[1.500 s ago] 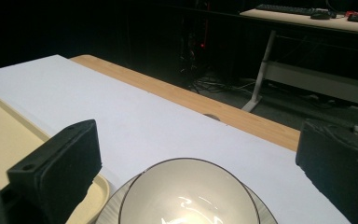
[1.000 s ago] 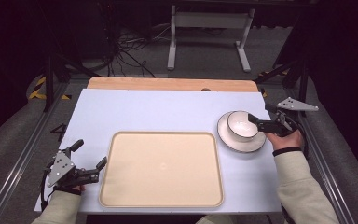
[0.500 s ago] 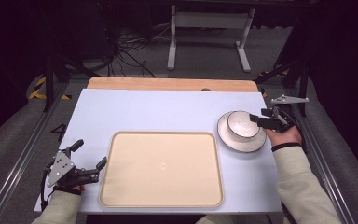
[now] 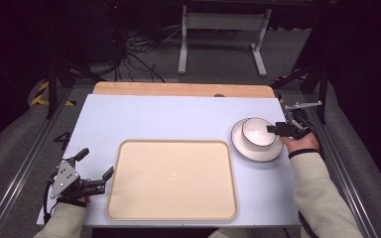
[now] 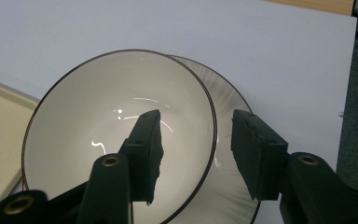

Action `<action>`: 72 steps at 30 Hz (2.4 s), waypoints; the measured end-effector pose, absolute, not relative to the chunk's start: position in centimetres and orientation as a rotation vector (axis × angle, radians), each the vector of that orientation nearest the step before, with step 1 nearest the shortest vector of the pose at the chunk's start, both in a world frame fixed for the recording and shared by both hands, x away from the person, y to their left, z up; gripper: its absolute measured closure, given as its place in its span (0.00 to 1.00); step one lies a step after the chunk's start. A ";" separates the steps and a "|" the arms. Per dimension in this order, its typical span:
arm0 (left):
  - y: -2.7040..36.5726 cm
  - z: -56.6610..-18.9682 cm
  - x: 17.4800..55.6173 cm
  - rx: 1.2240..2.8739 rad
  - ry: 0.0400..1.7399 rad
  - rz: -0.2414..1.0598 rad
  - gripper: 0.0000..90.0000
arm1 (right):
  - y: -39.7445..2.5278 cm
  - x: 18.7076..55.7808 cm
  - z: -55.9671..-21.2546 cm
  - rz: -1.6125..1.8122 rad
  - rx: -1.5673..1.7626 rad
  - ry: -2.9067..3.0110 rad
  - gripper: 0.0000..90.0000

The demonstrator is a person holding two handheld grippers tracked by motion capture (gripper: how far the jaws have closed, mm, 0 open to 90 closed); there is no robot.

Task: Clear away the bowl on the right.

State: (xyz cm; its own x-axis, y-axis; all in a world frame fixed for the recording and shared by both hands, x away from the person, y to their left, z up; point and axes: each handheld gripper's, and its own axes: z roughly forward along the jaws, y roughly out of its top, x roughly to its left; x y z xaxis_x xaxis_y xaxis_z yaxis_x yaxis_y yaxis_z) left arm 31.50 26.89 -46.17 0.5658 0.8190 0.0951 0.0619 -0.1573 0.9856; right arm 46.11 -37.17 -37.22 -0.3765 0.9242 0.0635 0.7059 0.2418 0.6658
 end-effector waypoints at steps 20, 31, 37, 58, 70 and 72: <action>26.9 -46.2 31.5 1.610 0.758 0.791 0.00 | -36.9 47.6 -38.6 0.756 1.573 2.251 0.87; 26.9 -46.2 31.5 1.610 0.757 0.791 0.00 | -36.4 48.0 -38.2 0.682 1.593 2.275 0.94; 26.9 -46.2 31.5 1.610 0.758 0.791 0.00 | -36.3 48.0 -38.0 0.665 1.625 2.272 0.94; 26.9 -46.2 31.5 1.607 0.759 0.792 0.00 | -35.9 47.3 -35.1 0.644 1.606 2.271 0.94; 26.9 -46.2 31.5 1.608 0.762 0.793 0.00 | -35.1 46.8 -33.4 0.644 1.566 2.298 0.94; 26.9 -46.1 31.5 1.608 0.762 0.793 0.00 | -34.8 46.7 -33.2 0.644 1.559 2.300 0.94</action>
State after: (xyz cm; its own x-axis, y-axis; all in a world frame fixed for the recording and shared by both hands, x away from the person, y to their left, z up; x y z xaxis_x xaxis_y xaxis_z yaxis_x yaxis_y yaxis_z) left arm 31.51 26.92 -46.15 0.5641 0.8202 0.0958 0.0634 -0.1587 0.9853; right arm 46.68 -34.82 -33.23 -0.3734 0.9276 0.0117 0.7989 0.3151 0.5123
